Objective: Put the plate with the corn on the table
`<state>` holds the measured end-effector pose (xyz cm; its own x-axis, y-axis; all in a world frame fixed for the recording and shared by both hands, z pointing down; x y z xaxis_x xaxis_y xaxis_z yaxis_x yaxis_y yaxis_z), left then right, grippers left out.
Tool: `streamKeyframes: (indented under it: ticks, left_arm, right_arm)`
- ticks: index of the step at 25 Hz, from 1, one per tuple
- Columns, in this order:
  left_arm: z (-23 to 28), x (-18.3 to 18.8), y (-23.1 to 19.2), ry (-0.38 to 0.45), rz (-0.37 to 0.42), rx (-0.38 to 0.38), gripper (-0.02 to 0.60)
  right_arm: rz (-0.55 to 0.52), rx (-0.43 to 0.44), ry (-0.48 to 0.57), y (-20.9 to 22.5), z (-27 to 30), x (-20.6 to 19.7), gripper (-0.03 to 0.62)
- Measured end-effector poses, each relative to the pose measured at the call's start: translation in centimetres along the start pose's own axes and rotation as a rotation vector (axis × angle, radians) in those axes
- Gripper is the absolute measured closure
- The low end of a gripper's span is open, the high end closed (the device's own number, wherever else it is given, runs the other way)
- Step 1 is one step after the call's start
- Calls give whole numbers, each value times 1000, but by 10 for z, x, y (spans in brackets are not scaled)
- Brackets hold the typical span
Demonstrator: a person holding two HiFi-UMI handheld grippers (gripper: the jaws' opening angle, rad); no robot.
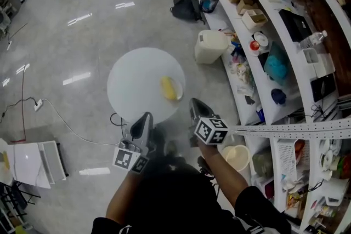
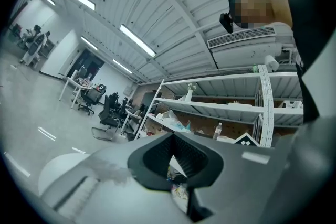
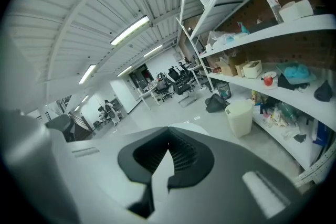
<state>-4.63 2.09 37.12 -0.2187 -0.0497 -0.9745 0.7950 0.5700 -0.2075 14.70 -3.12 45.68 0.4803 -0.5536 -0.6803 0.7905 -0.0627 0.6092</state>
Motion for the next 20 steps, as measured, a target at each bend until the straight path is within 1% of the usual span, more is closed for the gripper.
streamKeyframes:
  ticks: [4,7,10,13,16,20]
  left_arm:
    - [-15,8,14,-1,28,-2,578]
    - [-22,14,23,6,46,-1,578]
    - [-26,19,34,-11,61,-20,578]
    - [-28,29,41,-1,43,-48,578]
    - [-31,33,39,-17,22,-47,578]
    - [-29,39,34,-19,19,-53,578]
  right_arm:
    - [-29,14,28,-16,-30,1,585]
    - [-44,45,46,-31,-51,4,585]
    - [-66,69,56,-46,-72,6,585]
    - [-82,87,73,-63,-91,7,585]
    - [-92,101,104,-78,-107,7,585]
    - [-89,91,117,-86,-115,4,585]
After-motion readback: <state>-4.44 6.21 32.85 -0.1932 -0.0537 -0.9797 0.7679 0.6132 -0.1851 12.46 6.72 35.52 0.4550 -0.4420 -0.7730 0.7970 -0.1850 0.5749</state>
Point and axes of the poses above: the fingertips, and each gripper's own axes: z forward along the fingers, y to its right, x out of its top, the point moved 2 cm from there along -z, backward along the fingers, and after that the axes turned 10 degrees about z, right-handed, at the moved point
